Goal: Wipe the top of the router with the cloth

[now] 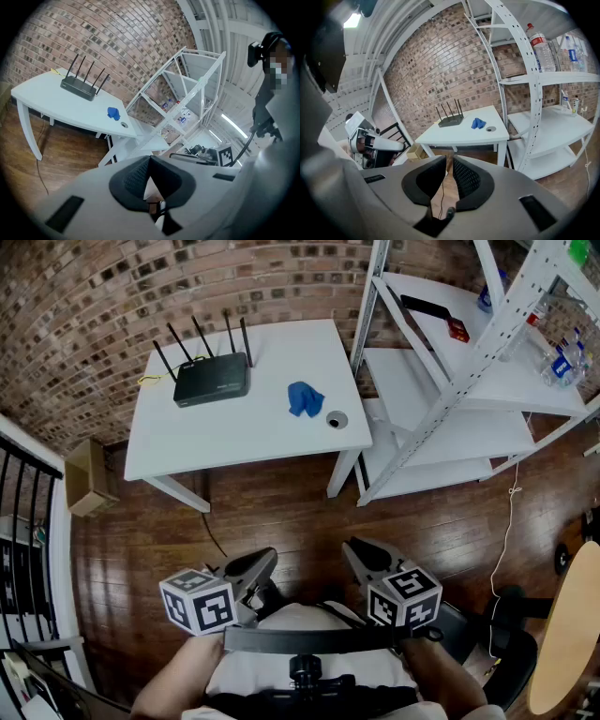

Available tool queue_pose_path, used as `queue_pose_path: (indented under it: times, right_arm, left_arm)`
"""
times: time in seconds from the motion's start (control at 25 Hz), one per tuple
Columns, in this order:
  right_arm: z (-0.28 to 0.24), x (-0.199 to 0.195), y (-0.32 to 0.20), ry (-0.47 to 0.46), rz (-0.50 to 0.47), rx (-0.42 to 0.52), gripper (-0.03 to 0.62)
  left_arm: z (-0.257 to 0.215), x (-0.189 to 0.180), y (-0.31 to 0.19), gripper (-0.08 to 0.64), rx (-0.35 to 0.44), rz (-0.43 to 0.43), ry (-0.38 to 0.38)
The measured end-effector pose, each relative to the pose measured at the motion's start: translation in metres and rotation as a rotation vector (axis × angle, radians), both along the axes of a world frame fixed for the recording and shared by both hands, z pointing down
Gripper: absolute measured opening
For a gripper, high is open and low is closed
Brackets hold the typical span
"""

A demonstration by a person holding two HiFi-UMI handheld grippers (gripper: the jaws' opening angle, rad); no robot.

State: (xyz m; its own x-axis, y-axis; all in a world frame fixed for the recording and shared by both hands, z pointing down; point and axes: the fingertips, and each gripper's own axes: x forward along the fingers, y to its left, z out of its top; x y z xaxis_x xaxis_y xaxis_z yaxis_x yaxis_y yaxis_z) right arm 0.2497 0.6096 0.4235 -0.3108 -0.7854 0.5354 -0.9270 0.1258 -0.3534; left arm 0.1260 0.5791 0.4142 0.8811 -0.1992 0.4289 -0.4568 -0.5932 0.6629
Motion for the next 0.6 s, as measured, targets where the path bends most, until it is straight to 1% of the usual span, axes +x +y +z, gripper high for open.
queue_pose_path:
  times: [0.6]
  right_arm:
    - [0.0021, 0.0023, -0.0002, -0.013, 0.001, -0.002, 0.054]
  left_arm:
    - [0.0005, 0.0028, 0.0003, 0.026, 0.006, 0.004, -0.005]
